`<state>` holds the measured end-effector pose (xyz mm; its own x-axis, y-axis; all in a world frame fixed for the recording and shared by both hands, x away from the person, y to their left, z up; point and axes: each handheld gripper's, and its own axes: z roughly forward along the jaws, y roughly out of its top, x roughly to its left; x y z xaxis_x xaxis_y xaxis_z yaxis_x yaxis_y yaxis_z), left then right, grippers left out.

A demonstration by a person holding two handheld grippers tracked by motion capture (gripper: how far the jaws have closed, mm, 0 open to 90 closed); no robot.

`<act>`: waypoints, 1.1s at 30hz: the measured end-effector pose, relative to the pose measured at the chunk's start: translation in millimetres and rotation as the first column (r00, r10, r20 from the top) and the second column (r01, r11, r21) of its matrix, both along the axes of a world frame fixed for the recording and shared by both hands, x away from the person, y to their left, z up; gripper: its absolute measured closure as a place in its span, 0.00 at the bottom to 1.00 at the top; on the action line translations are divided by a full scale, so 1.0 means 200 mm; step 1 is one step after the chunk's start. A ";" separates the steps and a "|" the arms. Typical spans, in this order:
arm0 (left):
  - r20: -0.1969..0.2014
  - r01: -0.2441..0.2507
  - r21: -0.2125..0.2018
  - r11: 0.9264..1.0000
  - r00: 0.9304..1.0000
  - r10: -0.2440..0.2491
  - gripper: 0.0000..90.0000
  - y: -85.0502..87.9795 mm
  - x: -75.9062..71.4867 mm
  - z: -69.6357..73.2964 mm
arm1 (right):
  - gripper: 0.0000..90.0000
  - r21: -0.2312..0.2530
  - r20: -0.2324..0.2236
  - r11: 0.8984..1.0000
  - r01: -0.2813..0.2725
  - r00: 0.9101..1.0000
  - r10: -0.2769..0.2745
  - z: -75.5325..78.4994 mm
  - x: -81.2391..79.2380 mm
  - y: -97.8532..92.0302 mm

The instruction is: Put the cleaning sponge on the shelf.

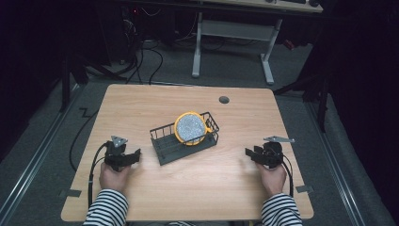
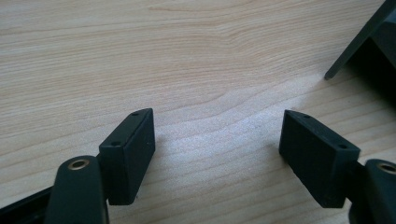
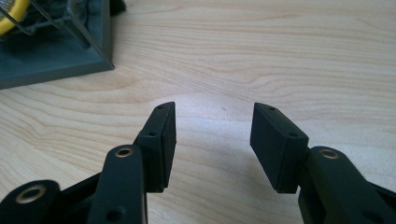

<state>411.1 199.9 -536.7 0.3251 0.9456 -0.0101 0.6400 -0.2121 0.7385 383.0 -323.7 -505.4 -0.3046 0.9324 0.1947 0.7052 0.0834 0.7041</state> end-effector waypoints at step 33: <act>0.001 -0.002 -0.003 1.000 1.000 0.002 0.31 0.00 0.00 0.00 | 0.47 -0.198 0.085 0.980 0.017 0.996 0.000 -0.13 -0.08 0.05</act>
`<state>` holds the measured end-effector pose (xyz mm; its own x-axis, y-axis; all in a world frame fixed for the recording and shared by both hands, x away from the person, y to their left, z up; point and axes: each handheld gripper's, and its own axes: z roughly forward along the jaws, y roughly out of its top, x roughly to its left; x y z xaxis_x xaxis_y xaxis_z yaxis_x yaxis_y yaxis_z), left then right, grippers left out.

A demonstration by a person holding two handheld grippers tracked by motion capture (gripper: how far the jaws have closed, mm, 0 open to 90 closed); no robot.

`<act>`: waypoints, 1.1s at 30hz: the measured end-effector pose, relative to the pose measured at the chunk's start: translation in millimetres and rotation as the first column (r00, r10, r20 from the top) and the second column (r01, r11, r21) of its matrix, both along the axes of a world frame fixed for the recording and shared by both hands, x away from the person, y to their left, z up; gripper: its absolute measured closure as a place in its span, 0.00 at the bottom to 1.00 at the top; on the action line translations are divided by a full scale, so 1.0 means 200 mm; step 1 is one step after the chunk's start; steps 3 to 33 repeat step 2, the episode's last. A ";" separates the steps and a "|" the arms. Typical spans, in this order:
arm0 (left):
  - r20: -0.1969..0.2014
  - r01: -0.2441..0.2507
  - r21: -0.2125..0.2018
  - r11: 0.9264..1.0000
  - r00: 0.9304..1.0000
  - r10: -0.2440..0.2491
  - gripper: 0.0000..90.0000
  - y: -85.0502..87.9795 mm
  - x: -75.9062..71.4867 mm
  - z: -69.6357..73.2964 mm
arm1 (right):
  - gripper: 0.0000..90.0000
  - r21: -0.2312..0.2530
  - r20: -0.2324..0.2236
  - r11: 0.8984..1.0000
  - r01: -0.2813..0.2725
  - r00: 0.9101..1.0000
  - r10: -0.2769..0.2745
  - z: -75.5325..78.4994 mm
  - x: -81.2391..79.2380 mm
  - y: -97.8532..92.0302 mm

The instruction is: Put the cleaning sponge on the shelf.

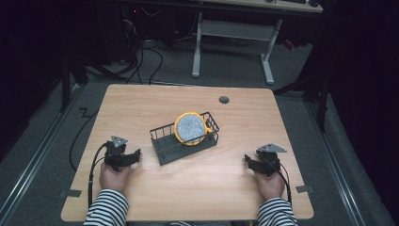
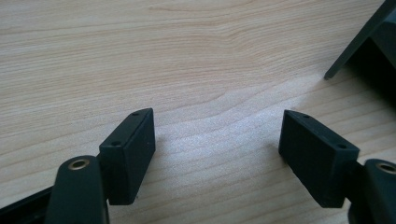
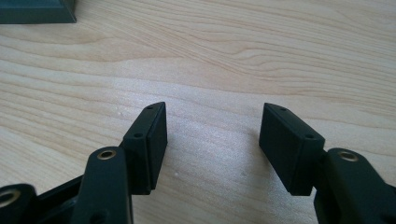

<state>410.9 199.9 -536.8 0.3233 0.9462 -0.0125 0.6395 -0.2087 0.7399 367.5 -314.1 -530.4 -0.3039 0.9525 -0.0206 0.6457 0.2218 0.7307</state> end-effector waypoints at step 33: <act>0.000 -0.001 -0.001 1.000 1.000 0.001 0.31 0.00 0.00 0.00 | 0.47 0.000 0.000 1.000 0.000 1.000 0.000 0.00 0.00 0.00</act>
